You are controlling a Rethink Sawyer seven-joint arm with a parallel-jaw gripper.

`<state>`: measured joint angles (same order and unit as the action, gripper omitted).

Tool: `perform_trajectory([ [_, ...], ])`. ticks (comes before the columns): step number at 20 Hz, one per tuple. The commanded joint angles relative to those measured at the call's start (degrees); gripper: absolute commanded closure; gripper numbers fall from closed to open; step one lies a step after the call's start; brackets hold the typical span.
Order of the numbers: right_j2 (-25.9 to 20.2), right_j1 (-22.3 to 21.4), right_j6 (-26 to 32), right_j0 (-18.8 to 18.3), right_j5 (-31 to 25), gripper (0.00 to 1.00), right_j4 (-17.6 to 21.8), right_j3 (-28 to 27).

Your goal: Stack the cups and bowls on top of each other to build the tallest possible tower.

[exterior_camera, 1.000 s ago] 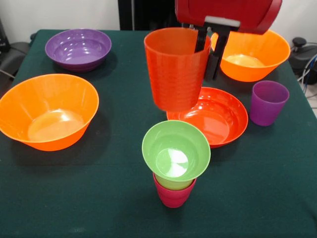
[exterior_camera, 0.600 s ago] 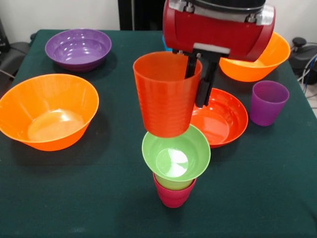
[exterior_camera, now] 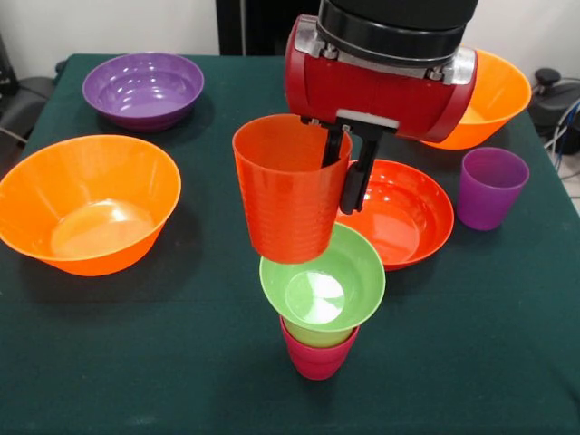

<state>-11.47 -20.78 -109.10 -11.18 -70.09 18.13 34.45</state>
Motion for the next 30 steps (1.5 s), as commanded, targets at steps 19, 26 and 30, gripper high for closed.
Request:
perform_trajectory([
  [19,2.3,2.6,-7.2,3.7,8.4,1.0,-1.4,5.3],
  [26,3.7,2.3,-7.5,3.9,9.0,1.0,-2.4,8.0],
  [30,4.5,1.9,-8.5,4.2,10.9,1.0,-2.9,10.4],
])
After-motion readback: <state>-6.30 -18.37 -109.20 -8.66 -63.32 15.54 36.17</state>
